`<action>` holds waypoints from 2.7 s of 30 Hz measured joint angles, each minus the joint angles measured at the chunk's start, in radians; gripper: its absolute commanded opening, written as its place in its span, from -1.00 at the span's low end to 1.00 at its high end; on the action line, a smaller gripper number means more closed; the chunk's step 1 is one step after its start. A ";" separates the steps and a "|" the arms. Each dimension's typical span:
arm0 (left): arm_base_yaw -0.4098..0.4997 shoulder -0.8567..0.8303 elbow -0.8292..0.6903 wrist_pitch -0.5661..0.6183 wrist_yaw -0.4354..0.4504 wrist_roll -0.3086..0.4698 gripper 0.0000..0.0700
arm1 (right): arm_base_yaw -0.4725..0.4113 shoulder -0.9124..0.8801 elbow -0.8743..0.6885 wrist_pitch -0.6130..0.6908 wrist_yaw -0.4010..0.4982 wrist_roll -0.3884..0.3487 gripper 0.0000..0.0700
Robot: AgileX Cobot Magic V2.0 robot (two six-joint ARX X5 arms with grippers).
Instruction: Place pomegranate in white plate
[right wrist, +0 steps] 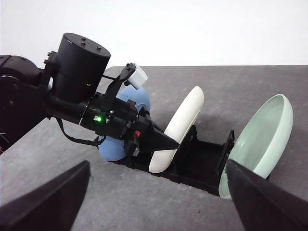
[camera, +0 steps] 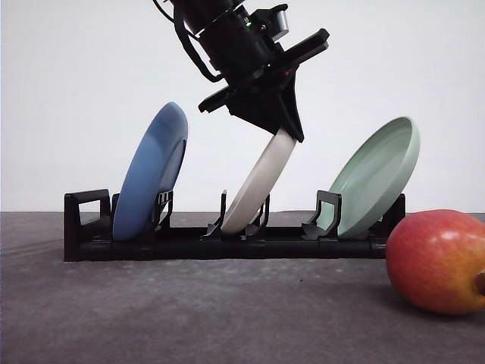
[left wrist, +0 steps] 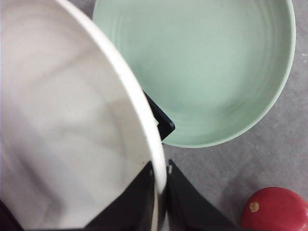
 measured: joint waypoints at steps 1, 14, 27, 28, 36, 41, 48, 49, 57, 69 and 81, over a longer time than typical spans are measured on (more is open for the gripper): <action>0.000 0.000 0.000 0.000 0.000 0.000 -1.00 | 0.000 0.000 0.000 0.000 0.000 0.000 0.64; -0.053 -0.222 0.000 -0.067 0.049 -0.022 -1.00 | 0.000 0.000 0.000 0.000 0.000 0.000 0.64; -0.377 -0.471 0.005 -0.558 -0.192 -0.018 -1.00 | 0.000 0.000 0.000 -0.002 -0.003 0.008 0.64; -0.414 -0.471 0.004 -0.599 -0.245 -0.017 -1.00 | 0.000 0.000 0.000 -0.004 -0.003 0.008 0.64; -0.606 -0.469 -0.145 -0.615 -0.508 -0.033 -1.00 | 0.000 0.000 0.000 -0.047 -0.003 0.008 0.64; -0.639 -0.469 -0.330 -0.469 -0.607 -0.058 -1.00 | 0.000 0.000 0.000 -0.065 -0.003 0.008 0.64; -0.645 -0.428 -0.559 -0.241 -0.611 -0.070 -1.00 | 0.000 0.000 0.000 -0.066 -0.003 0.008 0.64; -0.645 -0.413 -0.577 -0.225 -0.613 -0.072 -1.00 | 0.000 0.000 0.000 -0.066 -0.003 0.008 0.64; -0.645 -0.272 -0.592 -0.156 -0.676 -0.075 -1.00 | 0.000 0.000 0.000 -0.066 -0.003 0.026 0.64; -0.662 -0.177 -0.592 -0.090 -0.678 -0.076 -0.23 | 0.000 0.000 0.000 -0.066 -0.003 0.026 0.64; -0.662 -0.296 -0.592 -0.127 -0.685 -0.117 0.51 | 0.061 0.021 0.000 -0.127 -0.003 0.026 0.64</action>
